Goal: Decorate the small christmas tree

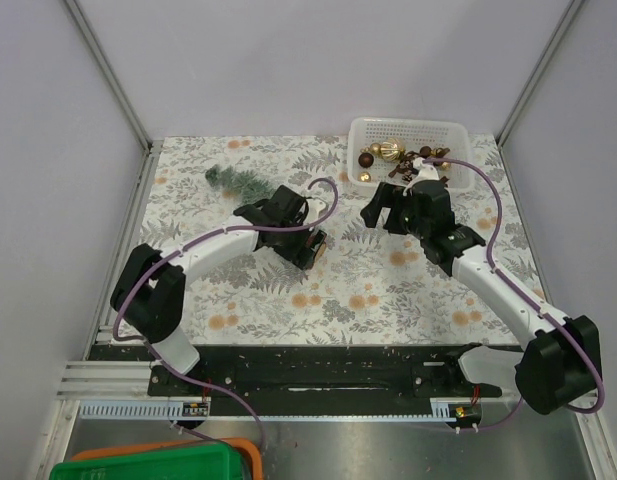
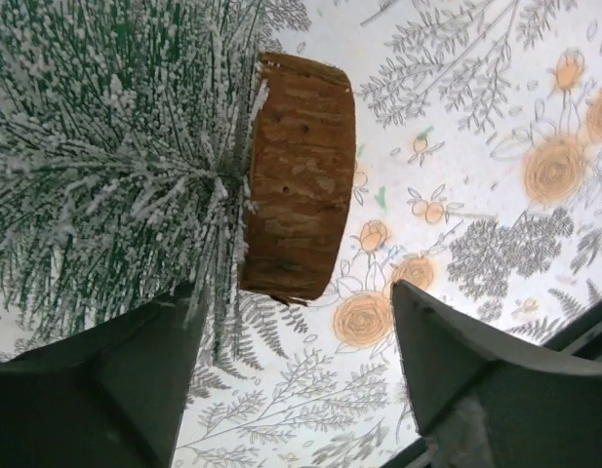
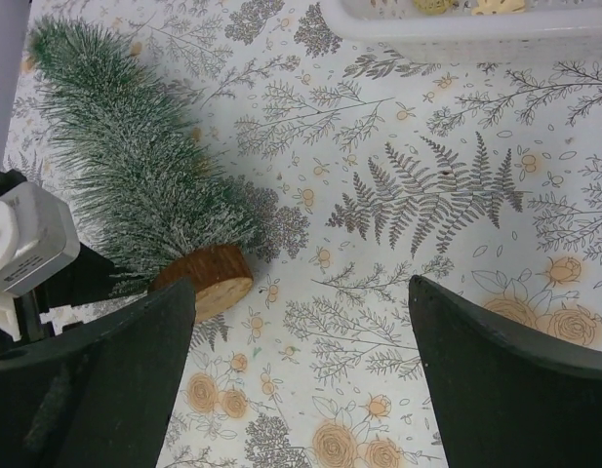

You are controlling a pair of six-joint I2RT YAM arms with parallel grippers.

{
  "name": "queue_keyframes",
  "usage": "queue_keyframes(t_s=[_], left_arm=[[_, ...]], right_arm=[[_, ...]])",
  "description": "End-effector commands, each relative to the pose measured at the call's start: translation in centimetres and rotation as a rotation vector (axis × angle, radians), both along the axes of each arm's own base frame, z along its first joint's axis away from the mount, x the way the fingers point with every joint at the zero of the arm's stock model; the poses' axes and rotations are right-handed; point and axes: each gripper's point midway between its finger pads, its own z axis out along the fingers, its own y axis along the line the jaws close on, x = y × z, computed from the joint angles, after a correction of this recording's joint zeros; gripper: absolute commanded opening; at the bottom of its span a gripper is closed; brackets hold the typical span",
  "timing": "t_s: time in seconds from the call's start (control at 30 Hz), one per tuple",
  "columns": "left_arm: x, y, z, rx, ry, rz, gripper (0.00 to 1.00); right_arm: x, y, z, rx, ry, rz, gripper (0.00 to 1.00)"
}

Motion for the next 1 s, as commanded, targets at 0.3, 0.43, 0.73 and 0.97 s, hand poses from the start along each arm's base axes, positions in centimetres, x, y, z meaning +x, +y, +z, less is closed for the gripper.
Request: queue_keyframes(t_s=[0.3, 0.43, 0.73, 0.97], left_arm=[[-0.9, 1.7, 11.7, -0.059, -0.178, -0.017, 0.99], [-0.1, 4.1, 15.7, -0.123, -0.232, 0.061, 0.99], [2.5, 13.6, 19.5, -0.219, -0.268, 0.301, 0.99], [2.9, 17.7, 16.7, -0.175, -0.226, 0.444, 0.99]], right_arm=[[5.6, 5.6, 1.9, -0.034, 0.004, 0.16, 1.0], [7.8, 8.8, 1.7, -0.106, 0.029, 0.198, 1.0], [11.2, 16.1, -0.8, -0.144, 0.062, 0.296, 0.99], [11.6, 19.8, -7.0, -0.245, 0.171, 0.338, 0.99]])
